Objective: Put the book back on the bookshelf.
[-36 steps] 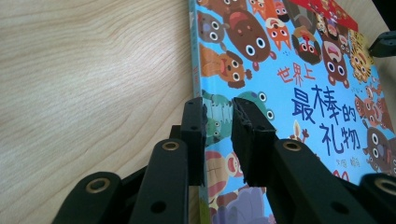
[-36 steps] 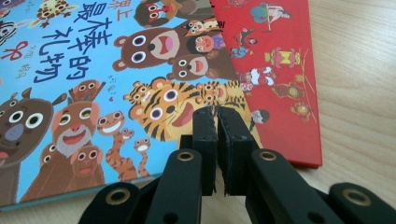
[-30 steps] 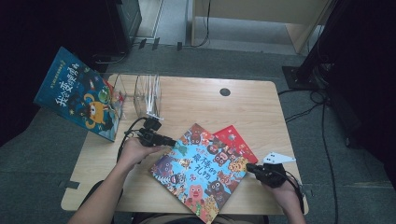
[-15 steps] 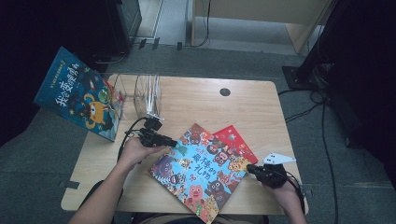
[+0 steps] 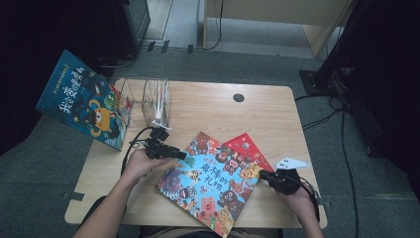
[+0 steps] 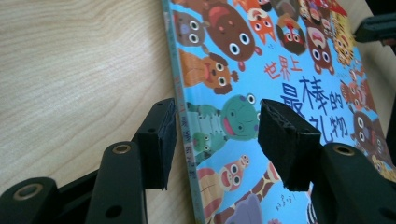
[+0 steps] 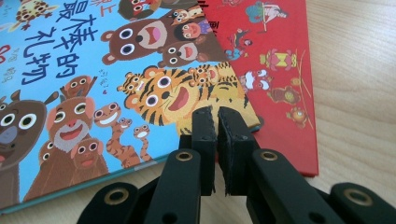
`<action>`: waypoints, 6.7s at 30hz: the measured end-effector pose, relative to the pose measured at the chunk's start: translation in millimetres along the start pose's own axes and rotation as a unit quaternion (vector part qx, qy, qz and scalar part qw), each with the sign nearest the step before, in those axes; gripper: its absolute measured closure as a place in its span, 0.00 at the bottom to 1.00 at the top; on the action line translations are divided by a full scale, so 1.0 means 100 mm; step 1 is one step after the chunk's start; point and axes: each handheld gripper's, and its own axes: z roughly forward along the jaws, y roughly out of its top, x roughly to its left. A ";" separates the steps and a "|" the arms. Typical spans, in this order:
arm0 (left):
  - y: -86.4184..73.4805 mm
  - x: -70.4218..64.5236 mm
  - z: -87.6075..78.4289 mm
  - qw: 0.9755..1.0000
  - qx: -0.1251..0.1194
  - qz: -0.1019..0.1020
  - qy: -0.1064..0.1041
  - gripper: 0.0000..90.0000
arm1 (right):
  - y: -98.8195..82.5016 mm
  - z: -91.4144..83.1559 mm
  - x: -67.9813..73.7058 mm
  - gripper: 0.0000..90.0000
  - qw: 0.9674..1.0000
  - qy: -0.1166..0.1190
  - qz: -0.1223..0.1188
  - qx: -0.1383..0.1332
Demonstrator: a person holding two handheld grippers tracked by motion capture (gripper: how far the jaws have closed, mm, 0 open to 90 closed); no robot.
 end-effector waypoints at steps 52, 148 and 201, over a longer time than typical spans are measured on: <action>-0.08 0.07 0.05 0.995 0.014 -0.078 0.054 0.57 | 0.31 0.39 -0.06 0.98 1.000 0.000 -0.001 -0.015; -0.43 -0.16 -0.18 0.995 -0.025 -0.056 0.079 0.70 | 0.51 0.66 0.16 1.00 0.998 -0.038 -0.038 -0.043; 0.09 -0.19 0.02 0.997 -0.041 -0.003 0.060 0.53 | 0.54 0.60 0.10 0.69 1.000 -0.004 -0.012 -0.024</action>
